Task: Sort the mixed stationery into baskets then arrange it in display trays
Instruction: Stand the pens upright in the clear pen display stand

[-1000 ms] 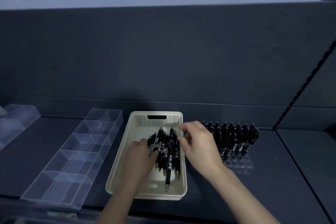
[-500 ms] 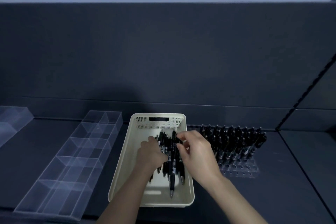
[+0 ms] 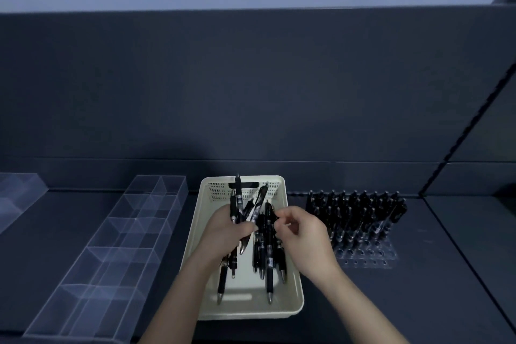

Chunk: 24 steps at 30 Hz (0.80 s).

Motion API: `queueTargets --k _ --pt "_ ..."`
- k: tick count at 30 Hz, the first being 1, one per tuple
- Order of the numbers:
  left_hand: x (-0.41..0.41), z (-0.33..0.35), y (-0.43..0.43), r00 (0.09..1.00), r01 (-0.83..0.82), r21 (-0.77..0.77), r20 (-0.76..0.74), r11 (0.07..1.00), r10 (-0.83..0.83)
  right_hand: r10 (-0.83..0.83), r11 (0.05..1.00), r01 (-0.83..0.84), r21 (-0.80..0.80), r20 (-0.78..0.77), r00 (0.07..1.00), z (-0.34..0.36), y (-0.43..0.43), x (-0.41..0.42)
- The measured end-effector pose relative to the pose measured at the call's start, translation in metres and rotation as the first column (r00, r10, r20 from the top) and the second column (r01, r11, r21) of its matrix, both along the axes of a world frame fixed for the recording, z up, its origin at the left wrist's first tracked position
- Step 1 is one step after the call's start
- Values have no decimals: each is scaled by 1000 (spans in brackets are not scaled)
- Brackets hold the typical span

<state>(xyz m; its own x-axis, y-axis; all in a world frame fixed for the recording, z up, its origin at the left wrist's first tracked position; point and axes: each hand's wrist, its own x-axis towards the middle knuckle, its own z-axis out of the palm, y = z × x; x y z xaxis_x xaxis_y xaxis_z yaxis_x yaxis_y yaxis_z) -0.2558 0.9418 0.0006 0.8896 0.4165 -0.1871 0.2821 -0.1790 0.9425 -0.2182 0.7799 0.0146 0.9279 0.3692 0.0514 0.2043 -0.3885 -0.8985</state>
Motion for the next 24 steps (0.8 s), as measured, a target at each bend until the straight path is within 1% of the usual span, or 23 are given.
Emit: queueTargets --k 1,3,4,6,10,12,15,17,19,21,24 --pt "-4 7 -3 998 24 -83 61 996 -19 -6 998 12 67 -92 996 2 3 -1" --pt "-8 19 -8 986 86 -144 157 986 -63 3 983 42 178 -245 970 8 8 -3" --pt "-10 25 -10 976 120 -139 195 983 -92 17 972 53 230 -292 956 12 11 -4" --pt "-11 32 -12 957 179 -75 245 981 -156 35 943 76 323 -323 946 19 14 -4" --pt "-12 33 -14 936 258 90 223 962 -272 -46 925 128 357 -230 972 28 12 1" --pt "-10 32 -17 927 274 109 233 956 -292 -85 926 140 350 -166 982 31 10 1" --pt "-5 29 -22 932 233 89 263 969 -248 -188 936 187 298 -24 982 33 4 0" --pt "-1 28 -26 945 185 77 260 980 -199 -248 932 226 284 41 968 34 -5 0" --pt "3 28 -32 956 146 94 241 985 -165 -293 923 265 279 66 954 36 -16 1" --pt "9 28 -40 960 119 143 238 983 -151 -314 917 284 280 71 947 36 -27 1" --pt "15 31 -55 952 83 135 282 987 -119 -324 908 291 300 65 944 37 -43 2"
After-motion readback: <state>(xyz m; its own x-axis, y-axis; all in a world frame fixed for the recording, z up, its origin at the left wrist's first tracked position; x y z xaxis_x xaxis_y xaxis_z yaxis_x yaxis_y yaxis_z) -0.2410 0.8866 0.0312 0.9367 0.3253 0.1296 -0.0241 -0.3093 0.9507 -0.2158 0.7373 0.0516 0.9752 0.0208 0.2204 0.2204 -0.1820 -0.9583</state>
